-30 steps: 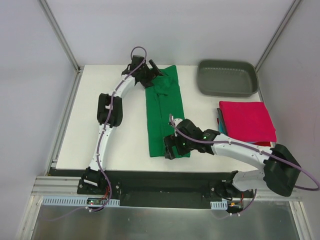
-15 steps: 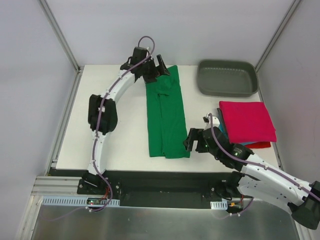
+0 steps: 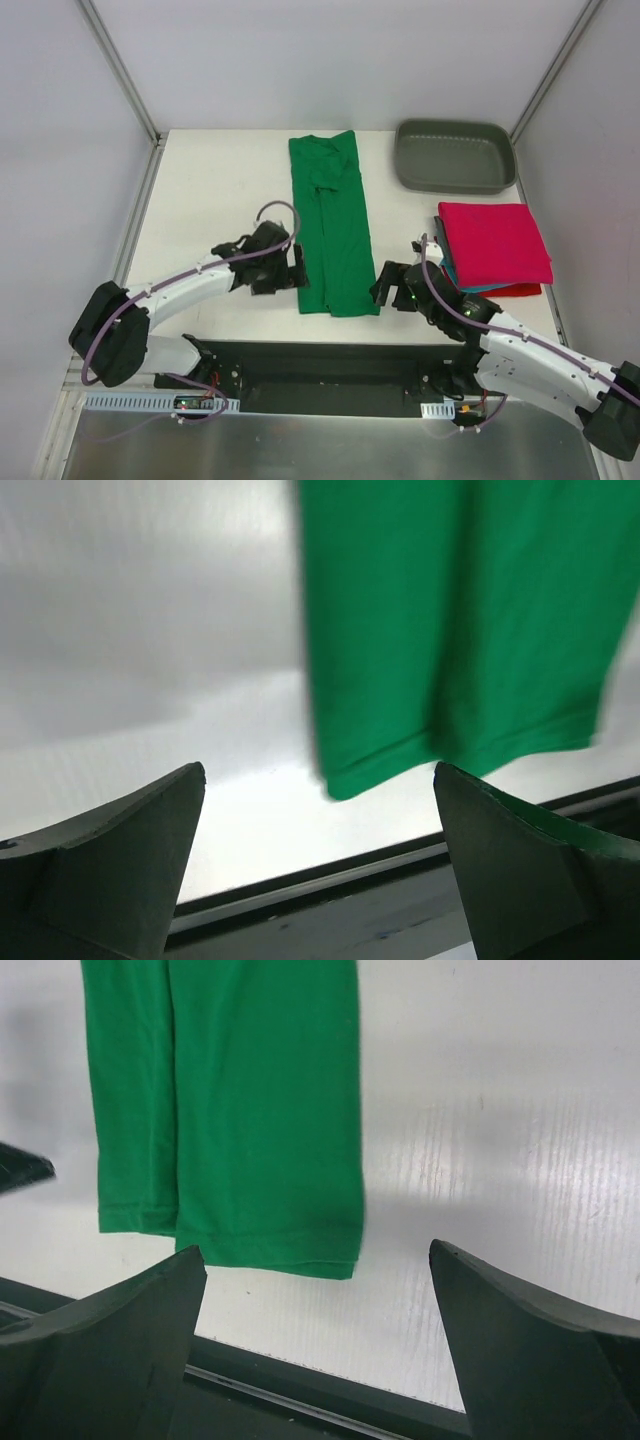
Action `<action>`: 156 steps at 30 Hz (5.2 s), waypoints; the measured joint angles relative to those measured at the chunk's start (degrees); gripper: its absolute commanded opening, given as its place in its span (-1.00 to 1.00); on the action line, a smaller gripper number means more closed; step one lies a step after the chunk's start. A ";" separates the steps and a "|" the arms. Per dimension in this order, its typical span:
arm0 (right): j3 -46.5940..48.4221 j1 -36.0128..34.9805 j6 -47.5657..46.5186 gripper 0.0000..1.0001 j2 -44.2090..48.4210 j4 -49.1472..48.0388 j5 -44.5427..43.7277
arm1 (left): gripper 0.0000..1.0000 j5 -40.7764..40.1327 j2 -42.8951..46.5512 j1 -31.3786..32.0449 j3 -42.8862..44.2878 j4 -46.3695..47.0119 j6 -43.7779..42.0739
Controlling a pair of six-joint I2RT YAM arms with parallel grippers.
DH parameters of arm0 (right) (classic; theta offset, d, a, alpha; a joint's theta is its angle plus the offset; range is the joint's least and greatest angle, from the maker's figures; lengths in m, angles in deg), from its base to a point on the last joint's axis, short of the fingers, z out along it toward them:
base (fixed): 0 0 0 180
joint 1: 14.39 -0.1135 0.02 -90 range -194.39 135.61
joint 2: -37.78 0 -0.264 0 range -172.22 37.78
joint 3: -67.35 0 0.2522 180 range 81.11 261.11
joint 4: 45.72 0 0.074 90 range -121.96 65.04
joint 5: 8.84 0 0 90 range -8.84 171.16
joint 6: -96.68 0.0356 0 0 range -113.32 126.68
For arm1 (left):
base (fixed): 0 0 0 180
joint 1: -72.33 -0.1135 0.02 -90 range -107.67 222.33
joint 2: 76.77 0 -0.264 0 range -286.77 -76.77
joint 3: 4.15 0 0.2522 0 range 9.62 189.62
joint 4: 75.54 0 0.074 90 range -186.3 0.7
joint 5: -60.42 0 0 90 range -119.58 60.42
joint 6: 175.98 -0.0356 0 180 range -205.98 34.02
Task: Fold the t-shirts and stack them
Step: Rotate the tshirt 90 degrees, then grab the bottom of the folded rectangular tshirt with both arms, then fold the folded rectangular tshirt in 1/3 of the way
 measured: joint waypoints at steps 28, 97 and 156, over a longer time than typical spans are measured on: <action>-2.86 1.57 1.27 0.98 -12.90 -4.11 2.47 | -0.44 3.06 -8.09 8.52 -7.65 9.27 10.16; 14.47 -0.66 -7.50 -0.94 -19.28 -3.45 5.01 | -1.00 -21.33 9.88 10.45 -2.67 -1.95 13.81; 38.73 20.65 -23.17 0.93 -54.10 -11.10 26.23 | 0.98 -6.21 -3.08 -11.89 5.79 5.25 -4.35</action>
